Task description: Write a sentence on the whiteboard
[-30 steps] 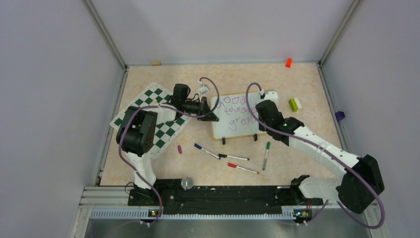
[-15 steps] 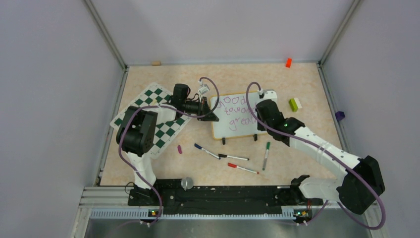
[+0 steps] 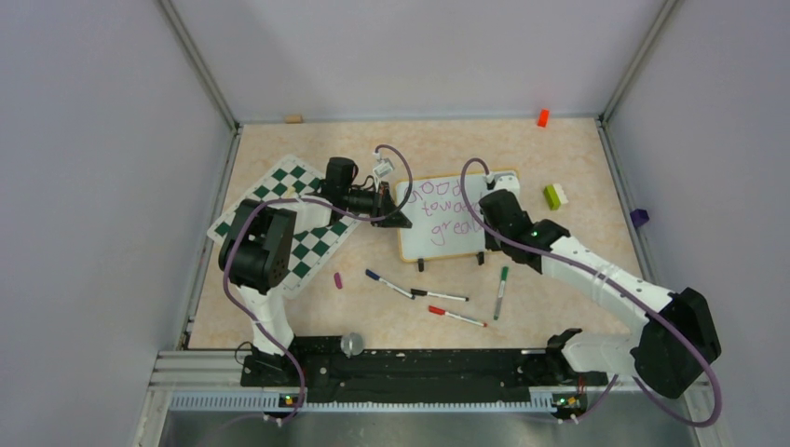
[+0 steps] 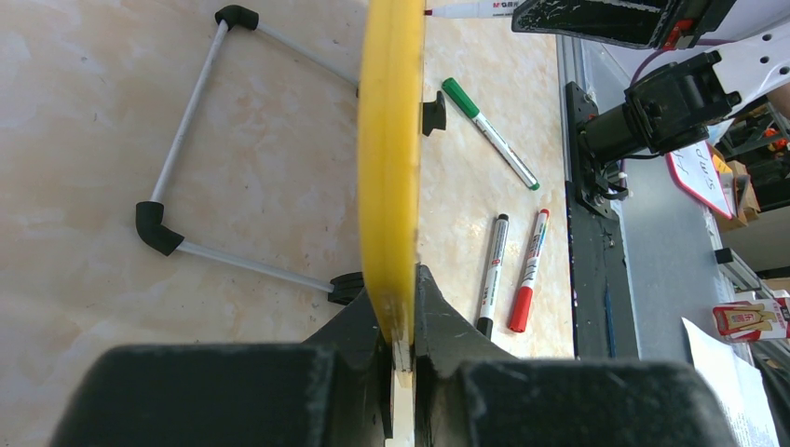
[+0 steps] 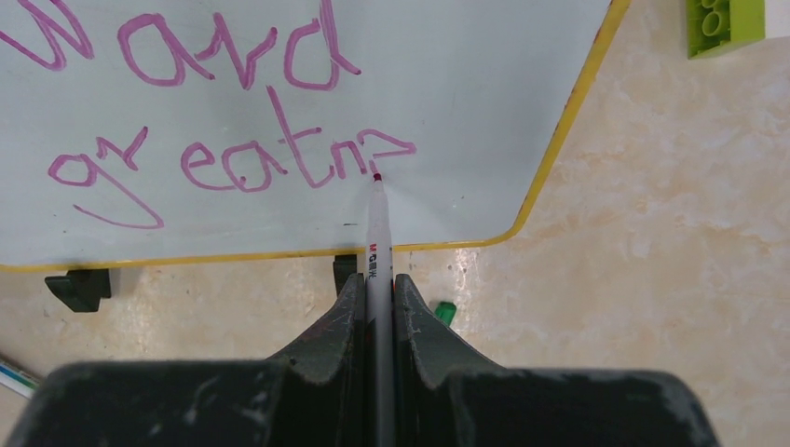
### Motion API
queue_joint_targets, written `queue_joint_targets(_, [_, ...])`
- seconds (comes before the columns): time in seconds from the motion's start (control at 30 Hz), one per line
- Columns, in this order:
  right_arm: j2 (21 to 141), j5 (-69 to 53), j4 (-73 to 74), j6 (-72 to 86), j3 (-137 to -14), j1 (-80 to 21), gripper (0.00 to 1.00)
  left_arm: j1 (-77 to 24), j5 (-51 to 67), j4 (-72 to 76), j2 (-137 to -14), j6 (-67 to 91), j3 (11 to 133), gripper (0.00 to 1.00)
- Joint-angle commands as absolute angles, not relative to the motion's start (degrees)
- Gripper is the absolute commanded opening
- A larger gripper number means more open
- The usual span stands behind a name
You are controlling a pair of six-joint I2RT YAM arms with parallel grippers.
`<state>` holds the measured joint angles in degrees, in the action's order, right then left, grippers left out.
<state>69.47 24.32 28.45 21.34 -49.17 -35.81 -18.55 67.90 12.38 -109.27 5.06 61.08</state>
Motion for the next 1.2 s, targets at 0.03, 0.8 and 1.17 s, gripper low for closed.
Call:
queue_joint_targets(0.03, [70.78,28.23,29.36,22.96,-50.05,-35.05,0.00,-19.28,64.50,11.27,-110.00,1.67,60.64,0.00])
queue_joint_targets(0.8, [63.72,30.71,26.49,21.32,-51.97,-34.98,0.00,-19.28,64.52,11.27,-109.93,1.67,60.64,0.00])
queue_joint_targets(1.17, [60.46,23.28,22.37,23.47,-48.53,-29.99,0.00,-19.29,64.58,11.34,-110.01,1.73,60.64,0.00])
